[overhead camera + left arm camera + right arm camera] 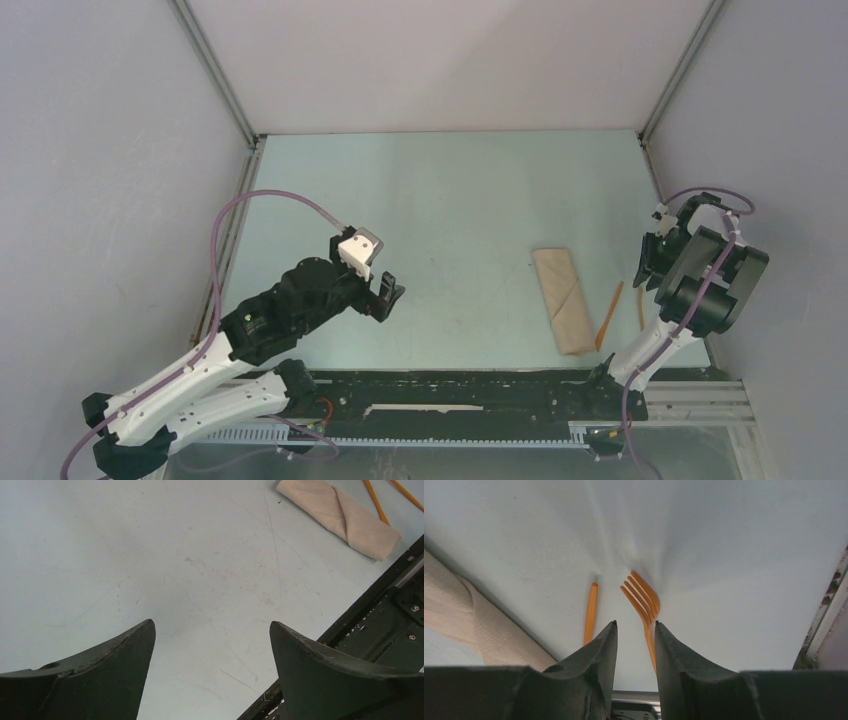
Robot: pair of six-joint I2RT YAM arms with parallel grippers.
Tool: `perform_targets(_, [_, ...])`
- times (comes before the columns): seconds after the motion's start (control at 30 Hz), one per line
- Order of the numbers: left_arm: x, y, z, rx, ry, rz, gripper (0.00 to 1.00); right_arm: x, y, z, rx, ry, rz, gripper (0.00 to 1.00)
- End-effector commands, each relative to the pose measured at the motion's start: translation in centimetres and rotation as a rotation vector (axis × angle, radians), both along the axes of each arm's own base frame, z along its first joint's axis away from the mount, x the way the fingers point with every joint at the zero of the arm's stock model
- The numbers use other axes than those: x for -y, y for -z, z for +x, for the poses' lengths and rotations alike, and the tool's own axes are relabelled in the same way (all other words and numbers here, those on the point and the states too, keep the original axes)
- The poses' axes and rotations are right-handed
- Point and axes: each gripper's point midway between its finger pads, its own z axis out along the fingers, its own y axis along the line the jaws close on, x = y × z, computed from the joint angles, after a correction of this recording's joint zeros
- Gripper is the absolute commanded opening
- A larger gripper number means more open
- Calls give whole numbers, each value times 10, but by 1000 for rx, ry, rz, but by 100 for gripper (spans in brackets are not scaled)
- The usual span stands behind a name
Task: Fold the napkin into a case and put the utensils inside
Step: Pick up the fork from the corner of the board.
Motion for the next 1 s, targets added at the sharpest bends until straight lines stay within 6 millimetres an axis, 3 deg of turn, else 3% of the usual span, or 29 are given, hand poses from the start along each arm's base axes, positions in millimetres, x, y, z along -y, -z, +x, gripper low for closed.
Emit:
perform_targets(0.0, [1,-3,3,27,0,4,92,1,2,4,-8,-49,-12,41])
perform_targets(0.47, [-1,-1,6,23,-18,11,92,11,25,-3,-94,-70,-58,32])
perform_targets(0.5, [-1,0,6,22,-19,12,92,11,26,-3,-95,-71,-58,29])
perform_targets(0.63, [-2,0,7,22,-22,14,92,20,23,-3,-114,-80,-97,2])
perform_targets(0.73, [-2,0,6,20,-18,13,92,26,-6,17,-57,-87,-151,0])
perform_targets(0.83, [-1,-1,5,21,-10,11,92,33,-58,46,50,-159,-295,0])
perform_targets(0.9, [0,-2,4,20,-5,8,91,14,-84,68,172,-246,-242,0])
perform_targets(0.97, [2,0,4,13,-1,9,91,-20,-103,91,327,-377,-117,0])
